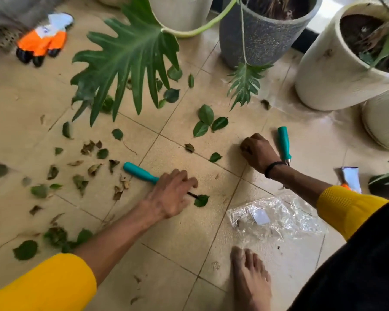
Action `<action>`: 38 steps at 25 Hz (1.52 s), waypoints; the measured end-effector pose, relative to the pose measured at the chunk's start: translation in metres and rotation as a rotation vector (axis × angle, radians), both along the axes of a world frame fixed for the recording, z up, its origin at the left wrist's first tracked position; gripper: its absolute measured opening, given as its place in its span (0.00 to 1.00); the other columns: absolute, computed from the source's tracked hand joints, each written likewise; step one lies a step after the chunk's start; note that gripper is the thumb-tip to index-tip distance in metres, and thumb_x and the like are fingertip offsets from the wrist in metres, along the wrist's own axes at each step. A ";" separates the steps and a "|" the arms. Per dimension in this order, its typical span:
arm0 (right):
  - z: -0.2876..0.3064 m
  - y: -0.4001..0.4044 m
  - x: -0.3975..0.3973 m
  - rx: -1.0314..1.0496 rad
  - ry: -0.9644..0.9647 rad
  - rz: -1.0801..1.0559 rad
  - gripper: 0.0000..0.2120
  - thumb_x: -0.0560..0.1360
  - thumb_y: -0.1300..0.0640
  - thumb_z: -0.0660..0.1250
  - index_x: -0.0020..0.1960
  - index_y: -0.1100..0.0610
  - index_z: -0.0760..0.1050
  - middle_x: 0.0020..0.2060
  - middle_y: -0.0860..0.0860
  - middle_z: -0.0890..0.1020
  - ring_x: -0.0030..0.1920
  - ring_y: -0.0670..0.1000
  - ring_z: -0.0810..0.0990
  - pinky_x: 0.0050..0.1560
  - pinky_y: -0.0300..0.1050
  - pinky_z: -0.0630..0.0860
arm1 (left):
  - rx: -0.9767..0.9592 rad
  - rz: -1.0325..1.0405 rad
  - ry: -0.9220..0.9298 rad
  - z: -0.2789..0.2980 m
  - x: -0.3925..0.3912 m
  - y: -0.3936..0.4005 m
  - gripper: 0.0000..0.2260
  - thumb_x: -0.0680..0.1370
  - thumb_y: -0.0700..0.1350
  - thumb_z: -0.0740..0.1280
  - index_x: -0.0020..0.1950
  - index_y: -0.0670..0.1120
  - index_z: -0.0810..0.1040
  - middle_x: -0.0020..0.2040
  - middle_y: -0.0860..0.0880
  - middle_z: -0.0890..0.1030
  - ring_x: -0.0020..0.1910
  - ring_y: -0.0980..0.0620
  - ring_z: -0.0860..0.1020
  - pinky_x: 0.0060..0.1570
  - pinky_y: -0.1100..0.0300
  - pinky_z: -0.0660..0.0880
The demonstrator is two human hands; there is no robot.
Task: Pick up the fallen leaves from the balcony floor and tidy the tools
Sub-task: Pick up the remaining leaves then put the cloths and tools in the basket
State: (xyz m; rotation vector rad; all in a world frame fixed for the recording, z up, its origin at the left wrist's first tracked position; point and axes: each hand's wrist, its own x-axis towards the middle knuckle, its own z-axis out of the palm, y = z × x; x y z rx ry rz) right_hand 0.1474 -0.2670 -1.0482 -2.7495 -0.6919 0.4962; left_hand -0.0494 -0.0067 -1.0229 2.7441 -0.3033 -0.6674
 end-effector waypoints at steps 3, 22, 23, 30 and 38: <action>0.007 0.007 -0.004 0.012 -0.006 0.002 0.06 0.78 0.60 0.66 0.53 0.55 0.79 0.49 0.54 0.79 0.47 0.56 0.79 0.46 0.46 0.75 | -0.017 -0.015 -0.055 -0.009 -0.019 -0.035 0.24 0.80 0.59 0.64 0.74 0.55 0.63 0.67 0.48 0.69 0.64 0.49 0.69 0.64 0.50 0.70; 0.018 0.078 -0.030 0.190 0.381 -0.099 0.04 0.75 0.62 0.72 0.49 0.59 0.82 0.42 0.51 0.85 0.40 0.49 0.83 0.38 0.34 0.75 | -1.295 1.735 0.345 -0.012 0.049 -0.016 0.10 0.80 0.34 0.65 0.58 0.42 0.82 0.54 0.37 0.83 0.47 0.44 0.85 0.45 0.55 0.84; 0.029 0.080 -0.031 0.330 0.532 -0.202 0.04 0.75 0.63 0.73 0.49 0.61 0.82 0.41 0.53 0.86 0.39 0.49 0.85 0.41 0.38 0.80 | -1.371 1.741 0.374 -0.011 0.050 -0.015 0.10 0.81 0.34 0.64 0.59 0.41 0.81 0.55 0.36 0.82 0.49 0.43 0.84 0.48 0.53 0.83; 0.080 0.126 -0.058 0.316 0.422 0.030 0.06 0.74 0.54 0.74 0.51 0.52 0.84 0.44 0.45 0.86 0.43 0.43 0.84 0.45 0.45 0.84 | -1.887 1.724 0.522 -0.001 0.056 -0.023 0.17 0.84 0.50 0.57 0.59 0.41 0.80 0.53 0.38 0.85 0.49 0.44 0.85 0.55 0.48 0.80; 0.049 0.113 0.022 0.123 0.192 -0.244 0.41 0.66 0.38 0.78 0.73 0.50 0.68 0.64 0.58 0.75 0.57 0.54 0.79 0.56 0.48 0.80 | -1.956 1.830 0.436 -0.003 0.070 -0.007 0.11 0.83 0.46 0.60 0.50 0.42 0.78 0.42 0.41 0.82 0.42 0.45 0.81 0.48 0.52 0.80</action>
